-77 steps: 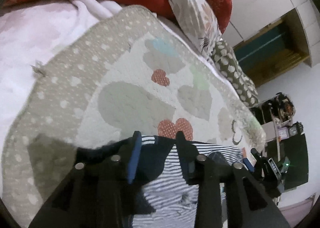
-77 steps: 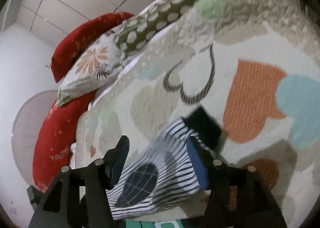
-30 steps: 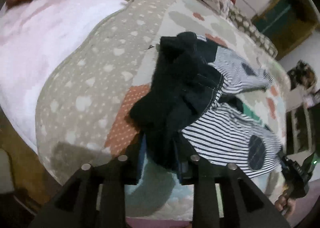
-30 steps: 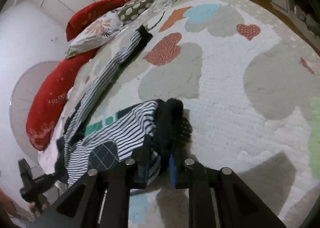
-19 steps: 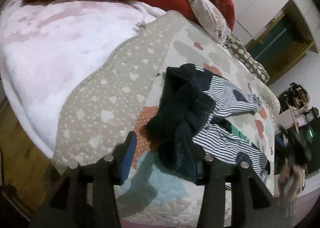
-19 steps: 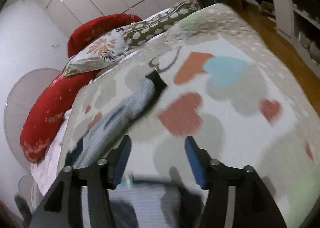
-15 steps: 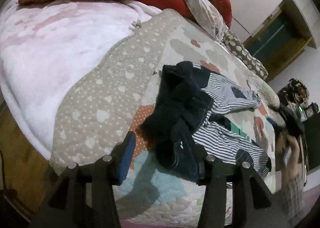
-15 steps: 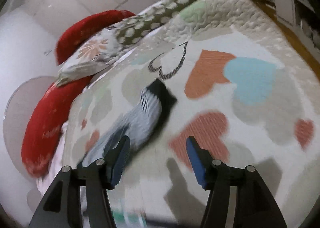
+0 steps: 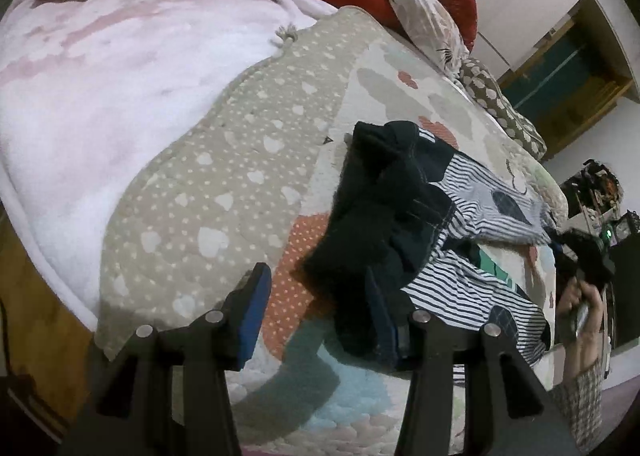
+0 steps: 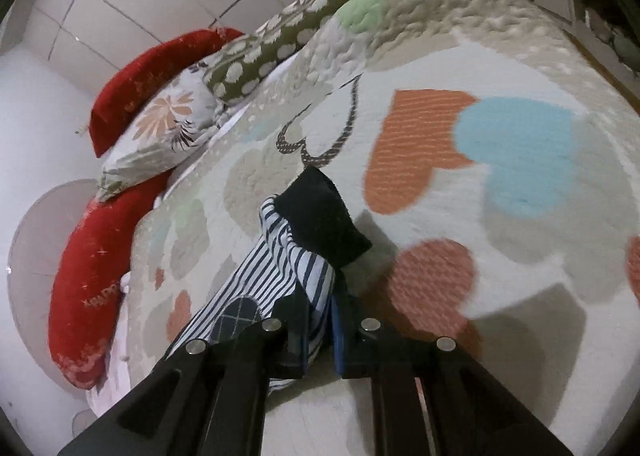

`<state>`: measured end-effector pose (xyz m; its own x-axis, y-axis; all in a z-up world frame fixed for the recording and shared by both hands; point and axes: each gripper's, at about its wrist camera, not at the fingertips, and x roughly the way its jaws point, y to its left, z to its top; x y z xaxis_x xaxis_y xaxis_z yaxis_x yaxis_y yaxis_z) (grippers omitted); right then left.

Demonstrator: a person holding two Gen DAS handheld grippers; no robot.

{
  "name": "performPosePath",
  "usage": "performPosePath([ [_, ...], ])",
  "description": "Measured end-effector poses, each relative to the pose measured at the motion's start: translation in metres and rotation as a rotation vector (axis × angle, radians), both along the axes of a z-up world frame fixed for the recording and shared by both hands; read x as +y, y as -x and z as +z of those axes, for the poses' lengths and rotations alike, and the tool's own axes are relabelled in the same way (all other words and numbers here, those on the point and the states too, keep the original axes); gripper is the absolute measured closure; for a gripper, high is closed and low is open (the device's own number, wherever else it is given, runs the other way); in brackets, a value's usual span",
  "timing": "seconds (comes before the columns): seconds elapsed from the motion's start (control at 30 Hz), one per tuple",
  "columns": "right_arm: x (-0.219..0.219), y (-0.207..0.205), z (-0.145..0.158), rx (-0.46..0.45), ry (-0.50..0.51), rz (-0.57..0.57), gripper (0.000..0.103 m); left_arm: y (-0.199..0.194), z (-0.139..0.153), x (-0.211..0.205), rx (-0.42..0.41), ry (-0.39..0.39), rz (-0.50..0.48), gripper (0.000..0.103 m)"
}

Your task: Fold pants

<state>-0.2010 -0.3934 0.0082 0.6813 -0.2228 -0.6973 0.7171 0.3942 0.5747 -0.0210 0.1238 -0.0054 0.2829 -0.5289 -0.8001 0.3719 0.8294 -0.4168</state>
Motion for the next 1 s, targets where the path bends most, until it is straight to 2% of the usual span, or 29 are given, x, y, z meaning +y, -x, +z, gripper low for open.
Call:
performPosePath([
  [0.13,0.016,0.036,0.000,-0.028,-0.007,-0.014,0.094,0.006,0.002,-0.002,0.003,0.002,-0.017,0.056],
  [0.3,0.022,0.062,-0.025,0.040,-0.032,-0.039,0.090,0.015,0.007,-0.003,0.007,0.005,-0.036,0.055],
  [0.4,0.028,0.081,-0.031,0.018,-0.048,-0.047,0.090,0.021,0.011,-0.002,-0.007,0.003,-0.042,0.053],
  [0.47,0.032,0.092,-0.025,-0.002,-0.040,-0.045,0.085,0.022,0.014,-0.001,-0.008,0.007,-0.040,0.052],
  [0.53,0.037,0.109,-0.014,-0.019,-0.006,-0.074,0.072,0.024,0.015,-0.002,-0.006,0.013,-0.040,0.052],
  [0.6,0.042,0.122,-0.007,0.000,0.020,-0.083,0.071,0.026,0.016,-0.005,-0.005,0.016,-0.049,0.052],
  [0.77,0.067,0.132,-0.019,-0.004,-0.029,0.011,0.068,0.037,0.017,-0.019,-0.008,0.002,-0.090,0.052],
  [0.9,0.090,0.133,-0.033,-0.056,-0.085,0.078,0.066,0.045,0.023,-0.029,-0.031,-0.015,-0.114,0.052],
  [1.0,0.103,0.127,-0.036,-0.073,-0.076,0.131,0.068,0.049,0.027,-0.034,-0.050,-0.029,-0.125,0.052],
])
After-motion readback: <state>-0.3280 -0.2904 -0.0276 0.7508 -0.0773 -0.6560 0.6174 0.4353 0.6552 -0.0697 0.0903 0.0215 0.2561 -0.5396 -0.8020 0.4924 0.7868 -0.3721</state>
